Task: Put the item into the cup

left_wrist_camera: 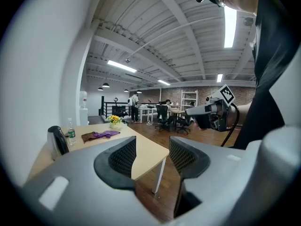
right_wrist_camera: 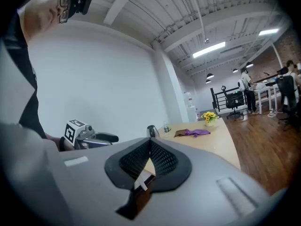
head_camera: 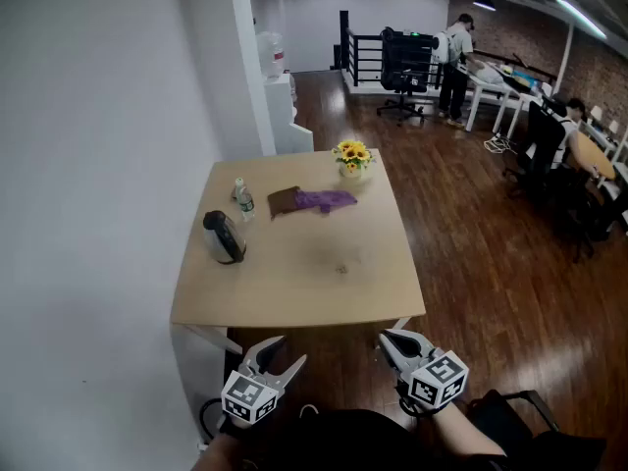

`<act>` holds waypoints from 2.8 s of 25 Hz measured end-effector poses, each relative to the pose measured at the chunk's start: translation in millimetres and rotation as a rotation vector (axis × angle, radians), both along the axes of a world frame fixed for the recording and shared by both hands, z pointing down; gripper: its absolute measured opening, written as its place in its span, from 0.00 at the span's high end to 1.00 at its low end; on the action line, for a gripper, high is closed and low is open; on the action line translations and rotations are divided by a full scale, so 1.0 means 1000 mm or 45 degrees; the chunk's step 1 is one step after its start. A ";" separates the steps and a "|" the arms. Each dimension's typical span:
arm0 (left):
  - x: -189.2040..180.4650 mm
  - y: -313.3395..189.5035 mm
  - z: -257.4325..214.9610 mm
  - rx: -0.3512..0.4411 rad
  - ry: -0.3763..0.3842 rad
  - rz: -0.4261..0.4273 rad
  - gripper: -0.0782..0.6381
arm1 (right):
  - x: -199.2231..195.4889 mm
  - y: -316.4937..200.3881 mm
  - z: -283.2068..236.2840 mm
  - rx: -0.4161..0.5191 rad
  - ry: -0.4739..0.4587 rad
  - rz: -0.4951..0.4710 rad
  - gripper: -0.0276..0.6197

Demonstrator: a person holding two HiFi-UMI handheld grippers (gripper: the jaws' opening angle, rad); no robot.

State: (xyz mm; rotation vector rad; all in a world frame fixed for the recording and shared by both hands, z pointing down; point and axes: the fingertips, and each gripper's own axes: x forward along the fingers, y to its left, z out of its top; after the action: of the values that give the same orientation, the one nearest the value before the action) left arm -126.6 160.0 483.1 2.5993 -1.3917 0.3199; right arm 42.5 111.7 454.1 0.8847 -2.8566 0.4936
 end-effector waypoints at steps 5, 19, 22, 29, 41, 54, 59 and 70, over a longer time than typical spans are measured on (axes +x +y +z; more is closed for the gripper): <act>0.014 -0.009 0.002 0.001 -0.016 -0.006 0.59 | 0.013 -0.003 -0.001 0.019 -0.023 -0.022 0.95; 0.045 -0.057 0.021 -0.044 -0.018 0.012 0.59 | 0.030 -0.041 0.006 0.057 0.036 -0.031 0.95; 0.041 -0.083 0.027 -0.053 -0.013 0.030 0.59 | 0.024 -0.063 0.009 0.074 0.068 -0.020 0.95; 0.031 -0.157 0.042 -0.083 -0.021 0.098 0.59 | 0.011 -0.129 0.013 0.165 0.230 0.048 0.95; -0.015 -0.296 0.093 -0.190 -0.108 0.219 0.60 | -0.033 -0.259 0.032 0.074 0.169 0.190 0.95; 0.018 -0.376 0.216 -0.524 -0.302 0.339 0.61 | -0.038 -0.324 0.088 -0.091 0.256 0.080 0.88; 0.043 -0.380 0.253 -0.610 -0.398 0.419 0.63 | -0.033 -0.334 0.101 -0.119 0.280 0.056 0.87; 0.060 -0.387 0.303 -0.694 -0.638 0.464 0.76 | -0.016 -0.329 0.113 -0.195 0.247 0.088 0.86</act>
State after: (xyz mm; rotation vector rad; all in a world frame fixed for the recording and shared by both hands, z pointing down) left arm -66.7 -227.0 786.3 2.3557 -0.7538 1.2736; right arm 26.6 -216.9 567.4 0.9495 -2.5837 0.5905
